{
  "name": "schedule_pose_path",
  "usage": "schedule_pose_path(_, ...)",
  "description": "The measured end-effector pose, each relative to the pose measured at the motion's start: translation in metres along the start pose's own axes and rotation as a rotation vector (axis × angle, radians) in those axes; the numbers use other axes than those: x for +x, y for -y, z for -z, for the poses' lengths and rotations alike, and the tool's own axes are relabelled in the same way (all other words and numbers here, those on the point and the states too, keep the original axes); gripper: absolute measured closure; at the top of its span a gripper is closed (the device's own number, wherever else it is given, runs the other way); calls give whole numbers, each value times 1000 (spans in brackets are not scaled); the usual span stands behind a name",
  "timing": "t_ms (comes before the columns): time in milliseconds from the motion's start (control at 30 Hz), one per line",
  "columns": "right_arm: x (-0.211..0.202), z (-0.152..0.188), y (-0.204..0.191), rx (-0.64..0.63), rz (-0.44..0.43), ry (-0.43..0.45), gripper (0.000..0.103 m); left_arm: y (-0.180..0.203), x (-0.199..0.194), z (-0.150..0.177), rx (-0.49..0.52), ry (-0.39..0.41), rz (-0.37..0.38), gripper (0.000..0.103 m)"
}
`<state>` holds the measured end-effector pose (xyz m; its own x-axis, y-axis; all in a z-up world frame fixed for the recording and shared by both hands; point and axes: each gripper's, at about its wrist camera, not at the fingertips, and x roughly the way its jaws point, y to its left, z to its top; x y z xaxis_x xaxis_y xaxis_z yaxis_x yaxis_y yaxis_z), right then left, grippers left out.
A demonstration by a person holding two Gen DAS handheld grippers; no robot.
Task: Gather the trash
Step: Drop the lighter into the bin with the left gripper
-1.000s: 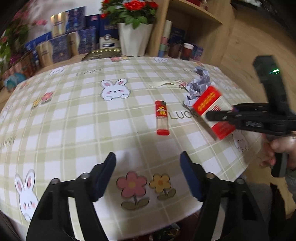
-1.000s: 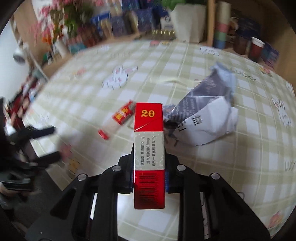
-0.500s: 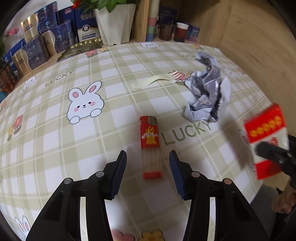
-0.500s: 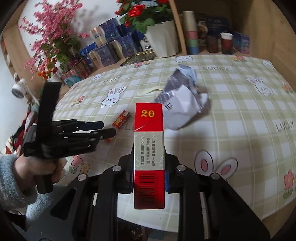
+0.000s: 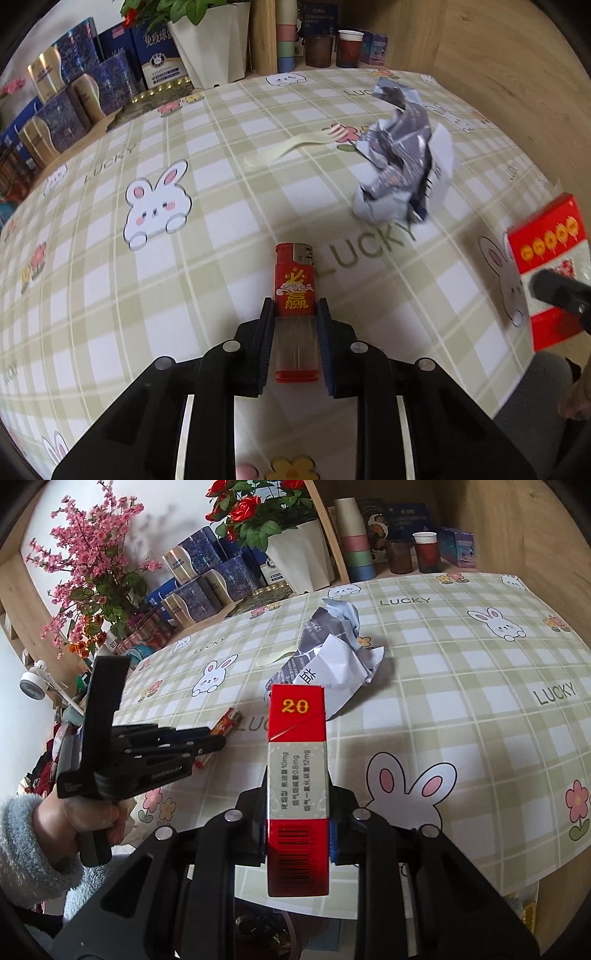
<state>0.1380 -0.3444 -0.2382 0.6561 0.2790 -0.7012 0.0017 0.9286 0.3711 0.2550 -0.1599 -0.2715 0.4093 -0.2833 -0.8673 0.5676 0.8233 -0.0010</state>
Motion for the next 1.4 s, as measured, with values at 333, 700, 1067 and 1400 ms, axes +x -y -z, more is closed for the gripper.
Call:
schedule_pose_path(333, -10, 13, -16, -7, -18, -9, 78, 6, -39, 30, 25, 27, 13, 81)
schedule_pose_path(700, -34, 30, -45, -44, -40, -13, 78, 3, -104, 75, -34, 52, 132, 81)
schedule_pose_path(1067, -49, 53, -63, -68, -48, -32, 78, 25, -120, 166, 12, -59, 215, 81)
schedule_pose_path(1400, -52, 61, -66, -76, -33, -44, 78, 41, -59, 201, 45, -267, 210, 81)
